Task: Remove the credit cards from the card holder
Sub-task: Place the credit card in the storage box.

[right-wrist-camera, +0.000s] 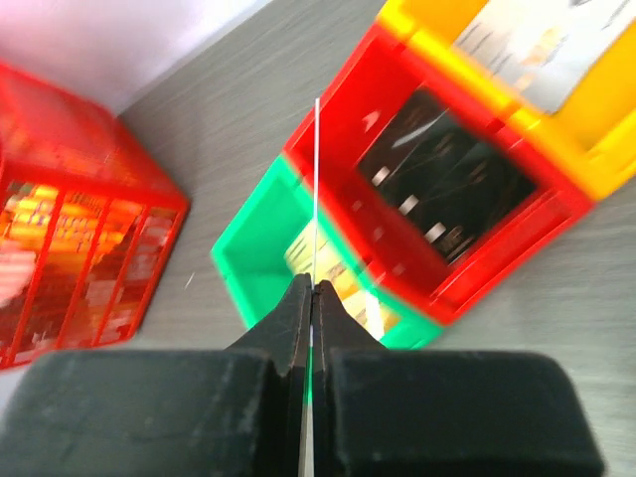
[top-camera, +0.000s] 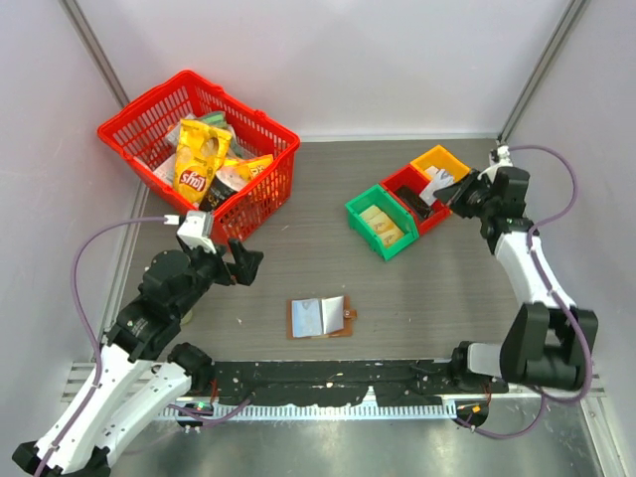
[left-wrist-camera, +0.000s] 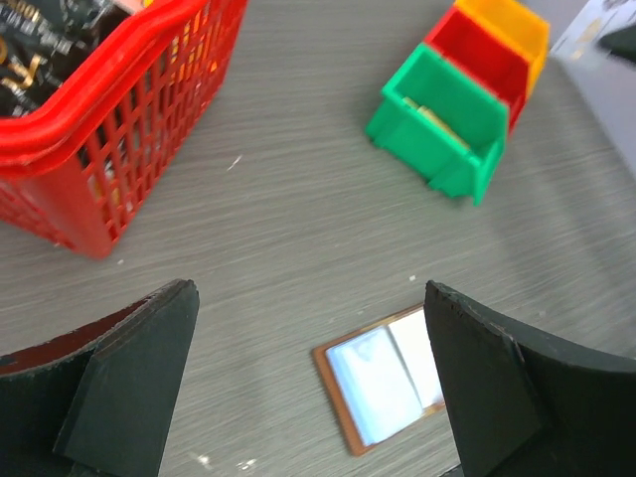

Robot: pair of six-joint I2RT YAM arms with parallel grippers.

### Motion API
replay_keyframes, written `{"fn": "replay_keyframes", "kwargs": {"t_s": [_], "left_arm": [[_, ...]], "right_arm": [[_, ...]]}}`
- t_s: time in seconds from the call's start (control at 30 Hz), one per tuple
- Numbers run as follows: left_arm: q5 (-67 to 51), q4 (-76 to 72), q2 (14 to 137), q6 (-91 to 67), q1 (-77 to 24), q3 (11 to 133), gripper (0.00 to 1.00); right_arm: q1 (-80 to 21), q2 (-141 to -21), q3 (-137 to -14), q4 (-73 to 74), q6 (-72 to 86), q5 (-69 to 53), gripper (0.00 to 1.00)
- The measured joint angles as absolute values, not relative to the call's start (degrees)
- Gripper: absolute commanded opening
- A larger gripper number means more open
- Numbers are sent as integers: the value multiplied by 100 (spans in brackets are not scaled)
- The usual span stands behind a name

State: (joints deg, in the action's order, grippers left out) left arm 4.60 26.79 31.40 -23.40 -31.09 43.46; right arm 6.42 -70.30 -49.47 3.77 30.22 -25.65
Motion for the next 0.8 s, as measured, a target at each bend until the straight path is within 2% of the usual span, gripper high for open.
{"fn": "replay_keyframes", "kwargs": {"t_s": [0.3, 0.57, 0.8], "left_arm": [[1092, 3011, 2908, -1981, -3109, 4077, 100], [1262, 3030, 2851, -1898, -3109, 4069, 100], [1260, 3035, 2923, -1887, -3022, 4056, 100]], "right_arm": [[1579, -9229, -6670, 242, 3057, -2528, 1], [1634, -10967, -7642, -298, 3712, -2521, 1], [1529, -11939, -8473, -242, 4066, -2563, 1]]}}
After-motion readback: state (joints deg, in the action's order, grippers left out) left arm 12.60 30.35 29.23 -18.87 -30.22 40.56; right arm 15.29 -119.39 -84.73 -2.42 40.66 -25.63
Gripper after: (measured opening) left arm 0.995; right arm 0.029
